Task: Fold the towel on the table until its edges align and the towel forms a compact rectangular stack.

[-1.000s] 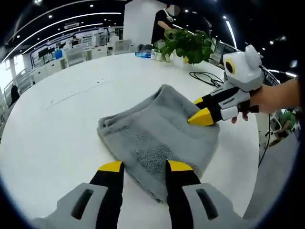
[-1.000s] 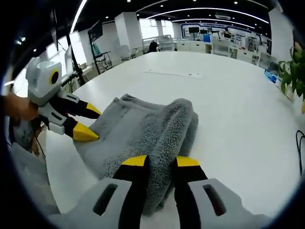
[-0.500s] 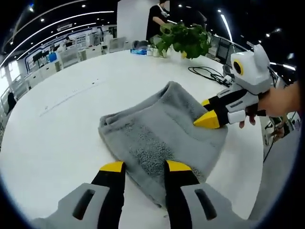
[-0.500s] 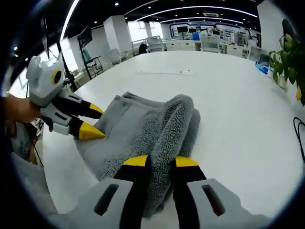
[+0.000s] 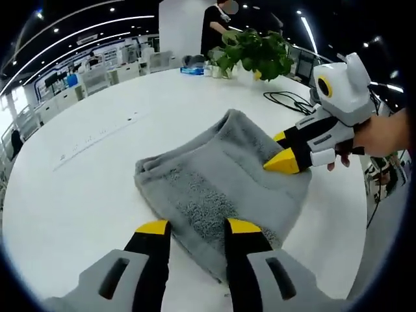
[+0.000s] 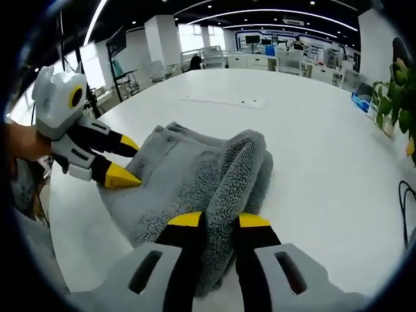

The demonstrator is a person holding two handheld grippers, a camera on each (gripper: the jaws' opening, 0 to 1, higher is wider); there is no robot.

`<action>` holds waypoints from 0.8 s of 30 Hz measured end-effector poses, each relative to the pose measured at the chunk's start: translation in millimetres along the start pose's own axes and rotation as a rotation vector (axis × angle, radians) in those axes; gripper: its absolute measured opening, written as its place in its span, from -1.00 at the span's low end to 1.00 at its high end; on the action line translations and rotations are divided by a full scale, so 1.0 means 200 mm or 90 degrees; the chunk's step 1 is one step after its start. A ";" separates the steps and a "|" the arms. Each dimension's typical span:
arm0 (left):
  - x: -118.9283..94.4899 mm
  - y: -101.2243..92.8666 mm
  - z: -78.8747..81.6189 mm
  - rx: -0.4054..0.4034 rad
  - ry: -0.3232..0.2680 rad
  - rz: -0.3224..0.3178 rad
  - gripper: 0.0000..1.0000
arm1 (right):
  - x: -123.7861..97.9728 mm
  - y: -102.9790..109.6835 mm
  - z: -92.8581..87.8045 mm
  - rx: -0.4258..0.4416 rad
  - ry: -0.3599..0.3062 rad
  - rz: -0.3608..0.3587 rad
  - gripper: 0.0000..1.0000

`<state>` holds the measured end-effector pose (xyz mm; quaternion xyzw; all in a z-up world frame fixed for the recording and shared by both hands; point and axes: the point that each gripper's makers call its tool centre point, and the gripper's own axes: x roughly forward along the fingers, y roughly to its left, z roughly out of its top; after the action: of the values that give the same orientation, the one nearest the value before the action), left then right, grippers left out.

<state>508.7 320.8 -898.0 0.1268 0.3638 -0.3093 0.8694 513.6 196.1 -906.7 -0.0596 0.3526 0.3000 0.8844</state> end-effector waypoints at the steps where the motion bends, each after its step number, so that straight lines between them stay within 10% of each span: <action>1: 0.00 0.00 0.01 0.002 0.001 0.000 -0.32 | 0.00 0.00 0.00 -0.002 -0.001 -0.001 -0.67; 19: 0.00 0.03 0.02 -0.024 0.020 0.017 -0.32 | -0.01 -0.01 0.04 0.021 0.006 0.005 -0.62; 24: -0.05 0.04 0.06 0.016 0.002 0.037 -0.25 | -0.07 -0.03 0.13 0.008 -0.051 -0.023 -0.46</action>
<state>514.5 325.4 -883.6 0.1483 0.3573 -0.2884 0.8759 524.7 193.1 -879.6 -0.0480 0.3175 0.2838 0.9035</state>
